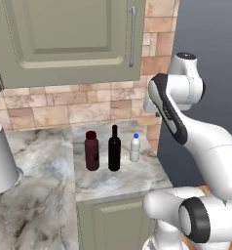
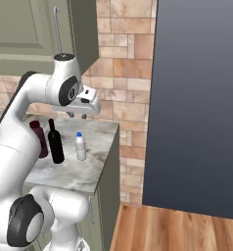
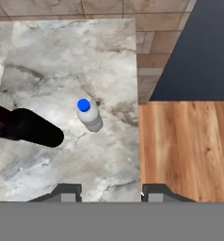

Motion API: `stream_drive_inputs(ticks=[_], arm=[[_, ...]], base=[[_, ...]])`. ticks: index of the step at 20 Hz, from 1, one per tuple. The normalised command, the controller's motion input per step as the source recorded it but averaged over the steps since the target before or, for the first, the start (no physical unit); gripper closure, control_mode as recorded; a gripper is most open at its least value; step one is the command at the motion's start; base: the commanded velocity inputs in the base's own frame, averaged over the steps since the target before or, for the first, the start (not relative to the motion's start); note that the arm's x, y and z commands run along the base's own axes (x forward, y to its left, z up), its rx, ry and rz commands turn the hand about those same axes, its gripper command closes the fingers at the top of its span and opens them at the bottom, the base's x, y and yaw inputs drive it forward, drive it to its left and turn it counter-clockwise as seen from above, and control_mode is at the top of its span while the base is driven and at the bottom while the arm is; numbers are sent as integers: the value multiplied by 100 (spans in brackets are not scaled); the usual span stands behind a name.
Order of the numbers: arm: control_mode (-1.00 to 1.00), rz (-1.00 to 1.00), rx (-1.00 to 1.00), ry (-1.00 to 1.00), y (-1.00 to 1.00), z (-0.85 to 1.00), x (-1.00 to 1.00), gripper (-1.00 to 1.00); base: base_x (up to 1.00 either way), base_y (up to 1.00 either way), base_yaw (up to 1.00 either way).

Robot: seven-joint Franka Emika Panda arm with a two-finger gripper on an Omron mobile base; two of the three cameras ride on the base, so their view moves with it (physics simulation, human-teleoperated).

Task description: Place the drinks on the dining counter in a tight cluster.

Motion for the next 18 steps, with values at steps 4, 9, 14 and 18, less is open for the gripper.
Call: stream_drive_inputs(ticks=[4,9,14,18], arm=[[-100,0,0,1,0,0,-3,-100],[-100,1,2,0,0,-3,-19,-100],[-100,10,7,0,0,0,-21,-100],[-100,23,15,-1,20,-21,0,-100]], base=[[0,0,0],[0,0,0],[0,0,0],[0,0,0]])
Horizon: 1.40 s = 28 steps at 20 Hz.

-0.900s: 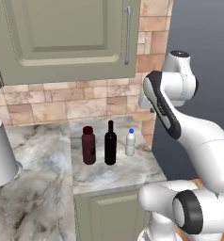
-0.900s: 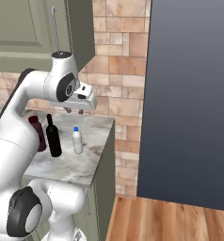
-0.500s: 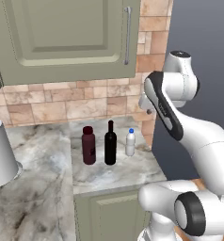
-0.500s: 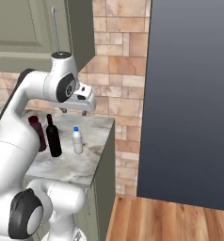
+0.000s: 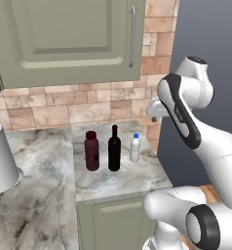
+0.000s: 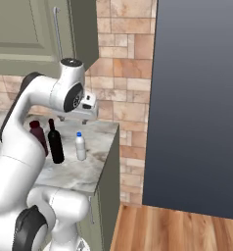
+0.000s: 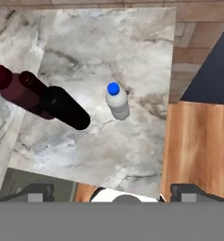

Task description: Place the drinks on the dining counter in a tight cluster.

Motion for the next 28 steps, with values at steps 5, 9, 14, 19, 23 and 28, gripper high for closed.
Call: stream_drive_inputs(ticks=[5,9,14,19,23,28], arm=[[-100,28,13,-4,24,-33,39,-100],[-100,27,15,-7,21,-35,69,-100],[-100,24,13,-13,6,-38,60,-100],[-100,17,10,-19,2,-42,51,-100],[-100,15,1,-14,0,-12,9,-100],[-100,18,10,-31,1,0,-17,-100]], base=[[0,0,0],[0,0,0],[0,0,0],[0,0,0],[0,0,0],[0,0,0]])
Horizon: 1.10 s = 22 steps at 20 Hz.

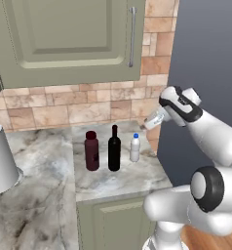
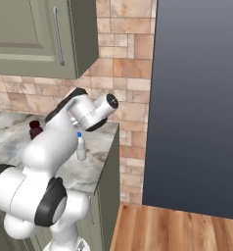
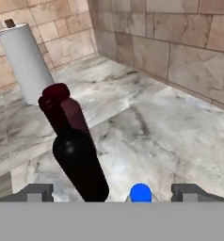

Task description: Place the drinks on the dining counter in a tight cluster.

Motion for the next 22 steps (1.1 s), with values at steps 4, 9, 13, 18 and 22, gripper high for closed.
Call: stream_drive_inputs(ticks=[4,9,13,18,22], arm=[[-100,27,15,-27,12,-5,-24,-100],[-100,17,3,-8,16,-20,0,-100],[-100,24,0,3,10,-1,-1,-100],[-100,23,0,0,6,3,-16,-100],[-100,10,0,0,19,-8,-15,-100]], base=[[0,0,0],[0,0,0],[0,0,0],[0,0,0],[0,0,0]])
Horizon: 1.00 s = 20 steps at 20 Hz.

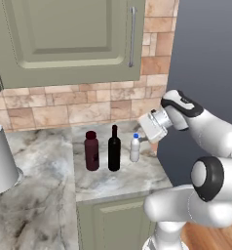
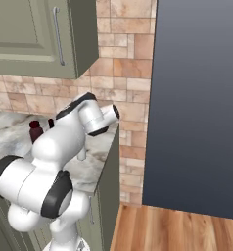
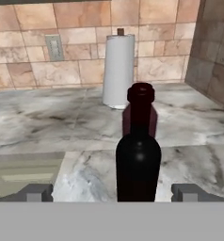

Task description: Place the drinks on the dining counter in a tight cluster.

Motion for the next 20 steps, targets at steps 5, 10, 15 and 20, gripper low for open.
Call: stream_drive_inputs(ticks=[5,10,15,20], arm=[[-100,1,0,0,31,-3,-1,-100],[-100,0,0,0,25,-4,1,-100],[-100,0,0,1,3,-8,9,-100],[-100,0,0,4,0,-15,15,-100]], base=[[0,0,0],[0,0,0],[0,0,0],[0,0,0]])
